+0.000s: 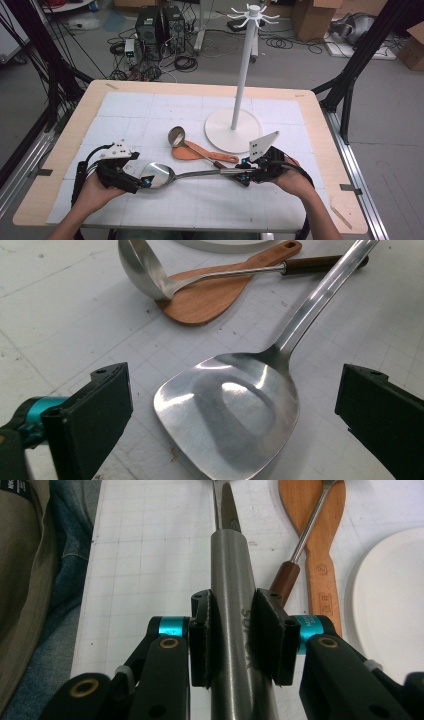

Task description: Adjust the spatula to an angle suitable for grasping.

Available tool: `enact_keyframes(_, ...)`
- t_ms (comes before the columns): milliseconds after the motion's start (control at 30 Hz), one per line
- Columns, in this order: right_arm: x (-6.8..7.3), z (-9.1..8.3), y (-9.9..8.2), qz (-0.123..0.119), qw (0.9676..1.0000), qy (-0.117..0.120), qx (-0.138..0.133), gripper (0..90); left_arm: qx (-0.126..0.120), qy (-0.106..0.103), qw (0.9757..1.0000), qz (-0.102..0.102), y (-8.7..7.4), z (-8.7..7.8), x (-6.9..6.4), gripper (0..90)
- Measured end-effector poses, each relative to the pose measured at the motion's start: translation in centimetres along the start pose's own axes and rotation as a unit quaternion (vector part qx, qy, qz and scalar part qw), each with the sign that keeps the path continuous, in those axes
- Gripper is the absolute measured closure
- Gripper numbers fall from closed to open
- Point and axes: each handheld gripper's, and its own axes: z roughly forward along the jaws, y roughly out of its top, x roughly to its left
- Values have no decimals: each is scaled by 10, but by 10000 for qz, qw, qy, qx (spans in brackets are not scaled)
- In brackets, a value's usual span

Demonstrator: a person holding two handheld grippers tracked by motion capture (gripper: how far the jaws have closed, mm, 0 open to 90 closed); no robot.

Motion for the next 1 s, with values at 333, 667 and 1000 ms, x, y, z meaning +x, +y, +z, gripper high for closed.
enact_keyframes(333,-9,1,19,-168,9998,50,24,687,18,-199,9998,91,8,5,-4,36)
enact_keyframes(667,-13,4,34,-249,9996,69,114,685,8,-328,9992,209,16,13,-6,72)
enact_keyframes(1000,-14,5,43,-299,9994,87,116,683,14,-520,9980,358,28,22,-11,139)
